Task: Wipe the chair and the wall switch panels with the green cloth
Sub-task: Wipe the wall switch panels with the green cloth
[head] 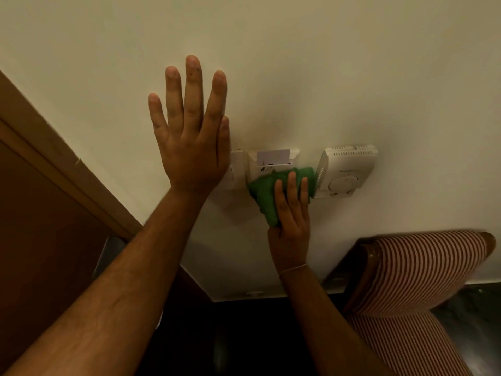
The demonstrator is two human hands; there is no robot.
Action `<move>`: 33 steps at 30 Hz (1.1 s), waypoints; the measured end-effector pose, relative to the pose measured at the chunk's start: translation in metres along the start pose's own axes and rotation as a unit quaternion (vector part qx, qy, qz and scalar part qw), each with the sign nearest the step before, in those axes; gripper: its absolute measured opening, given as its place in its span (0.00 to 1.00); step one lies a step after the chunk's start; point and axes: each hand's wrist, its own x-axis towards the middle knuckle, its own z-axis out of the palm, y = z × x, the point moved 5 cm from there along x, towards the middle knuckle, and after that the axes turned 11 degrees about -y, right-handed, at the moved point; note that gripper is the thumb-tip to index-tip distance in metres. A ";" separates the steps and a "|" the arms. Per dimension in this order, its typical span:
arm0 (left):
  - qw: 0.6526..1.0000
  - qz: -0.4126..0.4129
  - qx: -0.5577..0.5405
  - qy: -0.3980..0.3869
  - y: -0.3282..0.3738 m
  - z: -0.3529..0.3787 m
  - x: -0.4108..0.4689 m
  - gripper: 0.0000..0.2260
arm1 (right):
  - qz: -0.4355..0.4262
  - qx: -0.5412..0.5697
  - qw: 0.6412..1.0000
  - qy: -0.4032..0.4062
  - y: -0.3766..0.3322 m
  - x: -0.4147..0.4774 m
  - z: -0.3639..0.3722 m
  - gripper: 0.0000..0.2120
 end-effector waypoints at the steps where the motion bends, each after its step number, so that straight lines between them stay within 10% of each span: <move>1: 1.000 0.001 -0.001 0.001 0.000 0.000 0.000 0.29 | 0.007 0.008 1.000 0.008 0.000 0.004 -0.001 0.29; 15: 0.999 -0.028 0.022 -0.001 0.001 -0.004 0.001 0.25 | 0.020 0.025 0.999 0.030 0.000 0.004 0.006 0.32; 25: 0.999 -0.030 0.043 0.003 0.005 -0.007 0.003 0.24 | -0.031 -0.038 0.999 0.009 -0.040 0.015 0.027 0.17; 33: 0.999 -0.026 0.046 0.008 0.006 -0.005 0.003 0.23 | 0.081 0.043 0.992 0.083 -0.011 0.010 0.005 0.33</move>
